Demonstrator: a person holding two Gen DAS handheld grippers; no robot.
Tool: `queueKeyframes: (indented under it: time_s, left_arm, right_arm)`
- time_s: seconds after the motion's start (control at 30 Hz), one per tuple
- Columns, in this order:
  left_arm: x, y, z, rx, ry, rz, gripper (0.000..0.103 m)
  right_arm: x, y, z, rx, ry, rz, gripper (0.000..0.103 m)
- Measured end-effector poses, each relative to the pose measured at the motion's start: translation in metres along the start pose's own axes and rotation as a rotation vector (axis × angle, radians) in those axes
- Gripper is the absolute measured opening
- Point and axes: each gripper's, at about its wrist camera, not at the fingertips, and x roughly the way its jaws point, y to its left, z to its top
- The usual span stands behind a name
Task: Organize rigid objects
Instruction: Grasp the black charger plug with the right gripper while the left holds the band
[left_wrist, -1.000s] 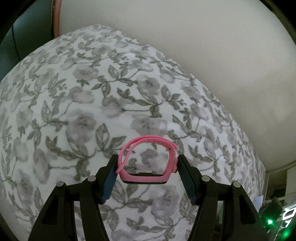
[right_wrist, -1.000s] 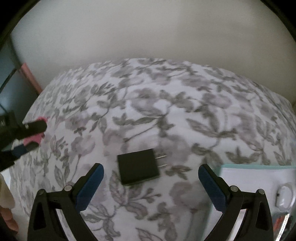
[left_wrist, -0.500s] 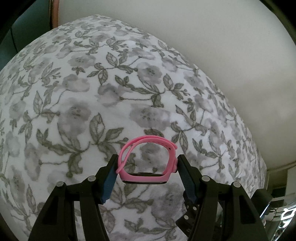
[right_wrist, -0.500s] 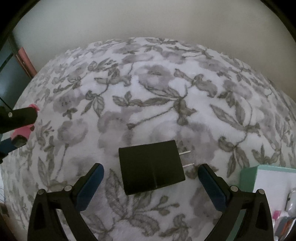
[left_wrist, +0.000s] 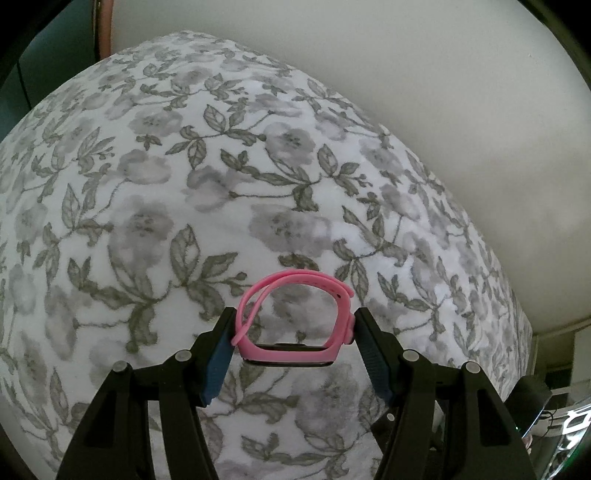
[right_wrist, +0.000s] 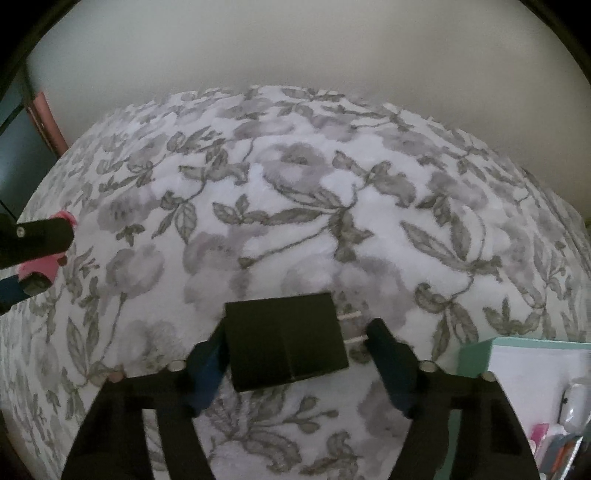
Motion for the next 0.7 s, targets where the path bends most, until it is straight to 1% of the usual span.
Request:
queueKeyframes:
  time_s: [0.33,0.43,0.7]
  left_arm:
    - [-0.002,-0.002,-0.001,0.016,-0.006,0.003,0.065]
    - [-0.006,-0.006,-0.001,0.022,-0.011,-0.007,0.065]
    - [-0.035,-0.030,-0.005,0.066,-0.060,-0.049,0.065]
  right_arm:
    - [0.000,0.001,0.000,-0.004,-0.001,0.000,0.072]
    - [-0.002,0.000,0.000,0.001,-0.003,0.003,0.072]
    - [-0.037,-0.007,0.003,0.030,-0.056,0.012,0.071]
